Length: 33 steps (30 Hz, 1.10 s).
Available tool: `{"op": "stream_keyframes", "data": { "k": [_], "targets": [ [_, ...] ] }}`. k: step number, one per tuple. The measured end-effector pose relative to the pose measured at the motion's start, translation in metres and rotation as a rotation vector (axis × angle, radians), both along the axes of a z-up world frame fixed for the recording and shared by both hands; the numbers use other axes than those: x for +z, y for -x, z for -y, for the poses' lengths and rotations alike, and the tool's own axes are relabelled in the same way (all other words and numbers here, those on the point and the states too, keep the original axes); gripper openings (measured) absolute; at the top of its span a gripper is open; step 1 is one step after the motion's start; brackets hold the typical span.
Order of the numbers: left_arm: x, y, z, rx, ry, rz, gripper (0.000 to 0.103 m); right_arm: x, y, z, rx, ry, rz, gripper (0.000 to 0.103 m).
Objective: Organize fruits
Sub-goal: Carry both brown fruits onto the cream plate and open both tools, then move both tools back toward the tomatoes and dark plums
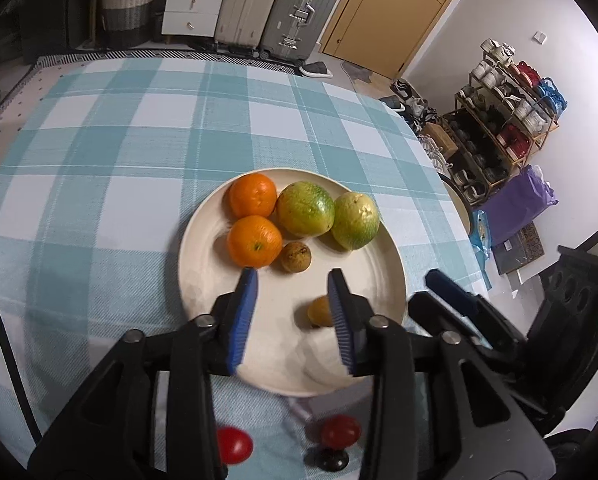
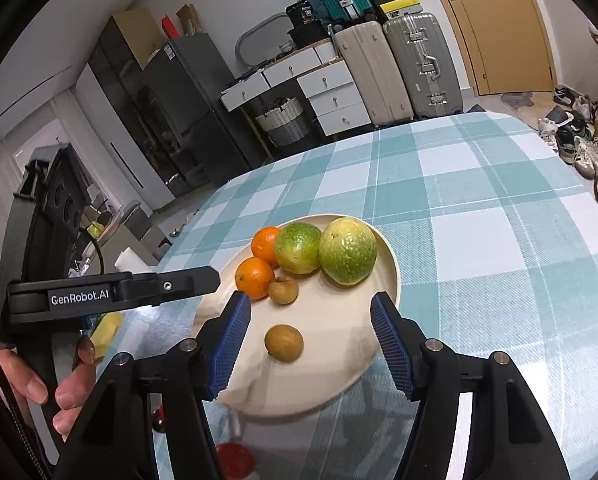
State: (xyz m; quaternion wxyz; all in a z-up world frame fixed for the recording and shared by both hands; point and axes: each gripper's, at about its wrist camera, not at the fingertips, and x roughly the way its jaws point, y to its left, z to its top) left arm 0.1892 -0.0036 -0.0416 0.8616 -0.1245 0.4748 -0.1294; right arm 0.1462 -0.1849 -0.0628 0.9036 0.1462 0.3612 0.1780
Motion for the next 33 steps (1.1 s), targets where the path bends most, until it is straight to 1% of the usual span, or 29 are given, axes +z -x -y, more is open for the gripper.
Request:
{"op": "stream_keyframes", "data": {
  "k": [2, 3, 5, 8, 10, 12, 14, 15, 18, 20, 23, 26, 29, 31, 33],
  "targets": [
    [0.003, 0.010, -0.001, 0.004, -0.020, 0.011, 0.038, 0.005, 0.008, 0.000, -0.002, -0.004, 0.017, 0.075],
    [0.004, 0.015, -0.002, 0.011, -0.036, 0.016, 0.039, 0.008, 0.012, 0.000, -0.003, -0.005, 0.025, 0.077],
    [0.005, 0.024, -0.003, 0.026, -0.060, 0.017, 0.043, 0.013, 0.019, -0.001, -0.002, -0.007, 0.049, 0.084],
    [0.008, 0.039, -0.005, 0.038, -0.078, 0.030, 0.050, 0.022, 0.033, -0.004, 0.005, -0.001, 0.092, 0.090],
    [0.010, 0.049, -0.005, 0.046, -0.108, 0.045, 0.057, 0.026, 0.039, -0.005, -0.003, 0.012, 0.111, 0.092],
    [0.012, 0.057, -0.006, 0.054, -0.136, 0.056, 0.059, 0.030, 0.047, -0.006, 0.000, 0.016, 0.127, 0.095],
    [0.013, 0.066, -0.009, 0.070, -0.168, 0.061, 0.065, 0.034, 0.053, -0.005, -0.002, 0.020, 0.139, 0.097],
    [0.014, 0.069, -0.010, 0.078, -0.182, 0.068, 0.070, 0.035, 0.056, -0.005, -0.001, 0.022, 0.143, 0.097],
    [0.019, 0.083, -0.014, 0.107, -0.237, 0.109, 0.081, 0.039, 0.066, -0.006, -0.001, 0.024, 0.163, 0.100],
    [0.022, 0.090, -0.018, 0.120, -0.244, 0.120, 0.082, 0.042, 0.072, -0.007, 0.000, 0.029, 0.177, 0.100],
    [0.024, 0.097, -0.023, 0.125, -0.240, 0.114, 0.082, 0.044, 0.081, -0.010, 0.009, 0.041, 0.190, 0.101],
    [0.024, 0.105, -0.027, 0.137, -0.254, 0.121, 0.085, 0.048, 0.090, -0.014, 0.012, 0.059, 0.209, 0.102],
    [0.025, 0.116, -0.031, 0.142, -0.255, 0.132, 0.090, 0.052, 0.100, -0.015, -0.004, 0.079, 0.240, 0.103],
    [0.025, 0.121, -0.033, 0.143, -0.254, 0.141, 0.099, 0.052, 0.103, -0.016, -0.006, 0.084, 0.242, 0.103],
    [0.026, 0.130, -0.035, 0.155, -0.261, 0.162, 0.102, 0.051, 0.106, -0.018, -0.008, 0.094, 0.233, 0.103]
  ]
}}
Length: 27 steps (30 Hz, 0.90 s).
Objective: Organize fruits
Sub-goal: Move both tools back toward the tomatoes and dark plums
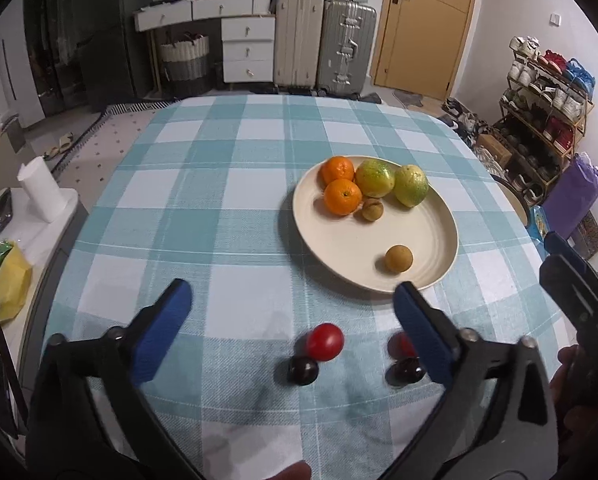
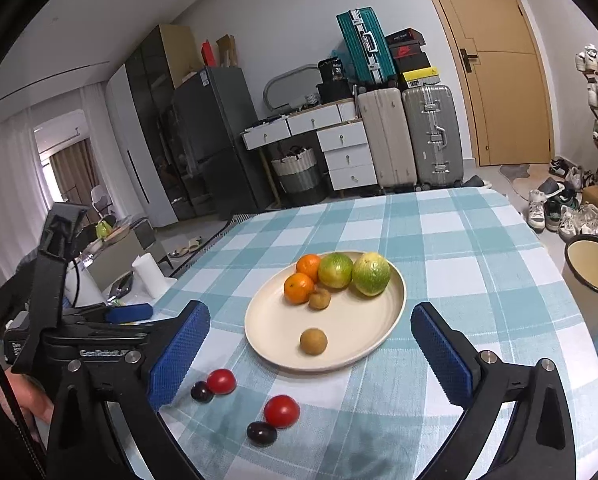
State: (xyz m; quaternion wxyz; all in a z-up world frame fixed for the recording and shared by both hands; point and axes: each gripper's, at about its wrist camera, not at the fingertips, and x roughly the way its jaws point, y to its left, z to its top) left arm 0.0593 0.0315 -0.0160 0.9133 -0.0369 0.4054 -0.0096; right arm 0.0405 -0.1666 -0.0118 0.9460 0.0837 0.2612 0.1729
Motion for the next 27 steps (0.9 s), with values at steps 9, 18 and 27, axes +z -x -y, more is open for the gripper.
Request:
{"op": "stream_keyframes", "data": {
  "k": [9, 18, 27],
  "targets": [
    [-0.007, 0.023, -0.018, 0.006, 0.026, 0.021, 0.102, -0.011, 0.019, -0.016, 0.028, 0.035, -0.032, 0.103],
    [-0.035, 0.042, -0.032, 0.003, 0.026, -0.004, 0.102, -0.019, 0.033, -0.027, 0.053, 0.042, -0.038, 0.103],
    [-0.062, 0.039, -0.031, -0.017, 0.051, -0.065, 0.102, -0.033, 0.040, -0.035, 0.050, 0.092, -0.053, 0.103]
  ]
}}
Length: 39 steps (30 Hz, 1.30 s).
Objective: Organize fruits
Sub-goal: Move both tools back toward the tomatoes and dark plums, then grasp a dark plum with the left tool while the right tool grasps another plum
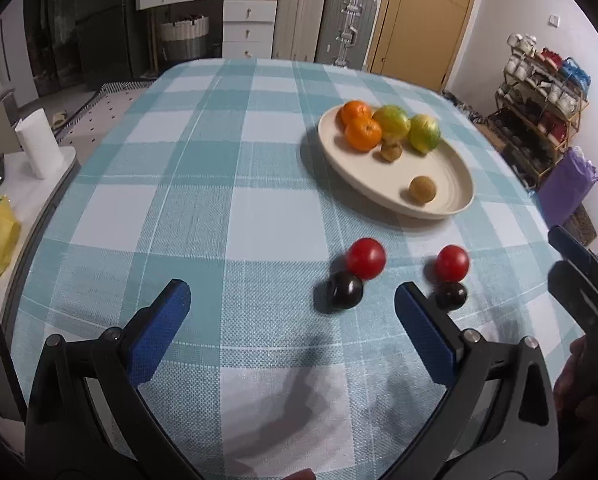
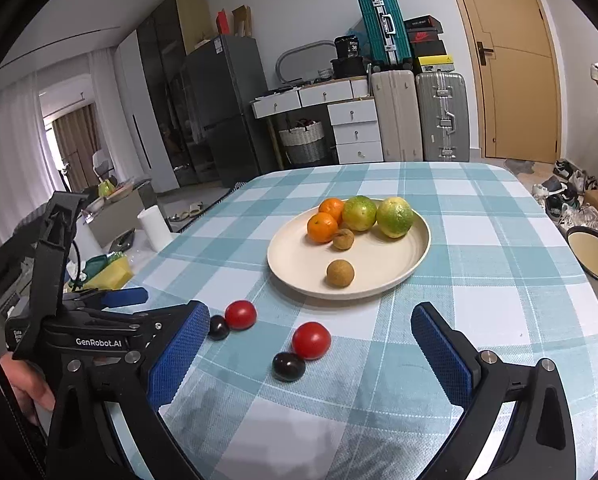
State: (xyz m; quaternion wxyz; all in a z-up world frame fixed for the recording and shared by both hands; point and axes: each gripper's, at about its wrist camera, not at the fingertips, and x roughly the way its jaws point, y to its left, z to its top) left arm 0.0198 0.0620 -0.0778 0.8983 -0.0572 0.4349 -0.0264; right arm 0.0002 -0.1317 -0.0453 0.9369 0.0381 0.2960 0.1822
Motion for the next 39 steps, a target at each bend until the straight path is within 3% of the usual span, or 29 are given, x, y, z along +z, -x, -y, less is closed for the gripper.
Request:
{"op": "stream_keyframes", "data": {
  "k": [9, 13, 17, 26, 28, 39],
  "targets": [
    [-0.020, -0.013, -0.001, -0.018, 0.021, -0.050, 0.100, -0.017, -0.006, -0.004, 0.018, 0.014, -0.053, 0.103],
    [-0.025, -0.018, -0.001, -0.032, 0.037, -0.065, 0.082, -0.020, -0.008, -0.005, 0.023, 0.021, -0.058, 0.103],
    [-0.027, -0.020, 0.002, -0.060, 0.057, -0.070, 0.074, -0.024, -0.011, -0.006, 0.028, 0.024, -0.070, 0.103],
    [-0.026, -0.025, 0.012, -0.137, 0.099, -0.080, 0.039, -0.027, -0.014, -0.007, 0.034, 0.024, -0.078, 0.103],
    [-0.025, -0.024, 0.015, -0.164, 0.123, -0.085, 0.021, -0.027, -0.013, -0.007, 0.032, 0.023, -0.079, 0.103],
    [-0.016, -0.016, 0.011, -0.187, 0.155, -0.055, 0.020, -0.028, -0.010, -0.004, 0.009, 0.023, -0.103, 0.103]
  ]
}}
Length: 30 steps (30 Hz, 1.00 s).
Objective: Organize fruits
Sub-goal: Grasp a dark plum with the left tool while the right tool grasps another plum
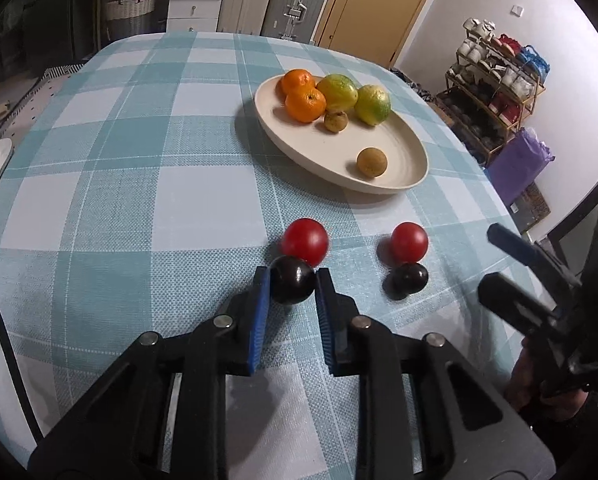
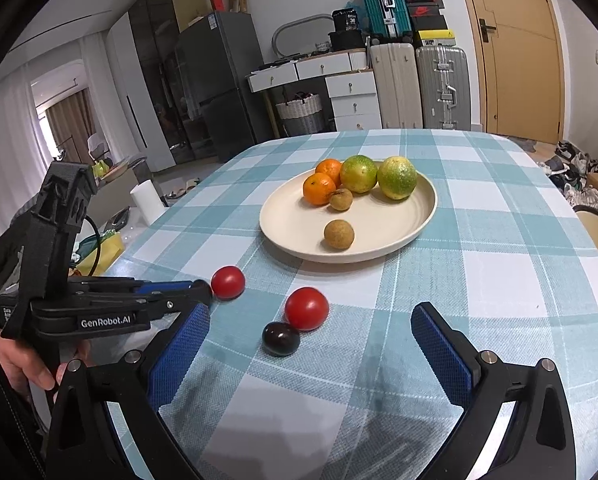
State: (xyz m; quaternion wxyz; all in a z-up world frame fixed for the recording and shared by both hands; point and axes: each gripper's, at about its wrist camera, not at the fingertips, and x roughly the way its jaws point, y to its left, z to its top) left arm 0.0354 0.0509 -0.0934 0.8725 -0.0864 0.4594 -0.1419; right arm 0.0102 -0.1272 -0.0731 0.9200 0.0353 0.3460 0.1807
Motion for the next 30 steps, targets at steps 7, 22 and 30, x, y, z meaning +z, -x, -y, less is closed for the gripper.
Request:
{"op": "stream_keyframes", "data": {
  "k": [7, 22, 30],
  "targets": [
    [0.004, 0.010, -0.013, 0.014, 0.019, 0.001, 0.020, -0.005, -0.002, -0.007, -0.005, 0.026, -0.039, 0.103],
    [0.009, 0.023, -0.025, -0.007, 0.054, 0.032, 0.020, -0.017, -0.007, -0.030, 0.002, 0.109, -0.072, 0.095],
    [0.004, 0.022, -0.035, 0.006, 0.078, 0.017, 0.020, -0.025, -0.018, -0.040, -0.028, 0.145, -0.125, 0.072]
  ]
}}
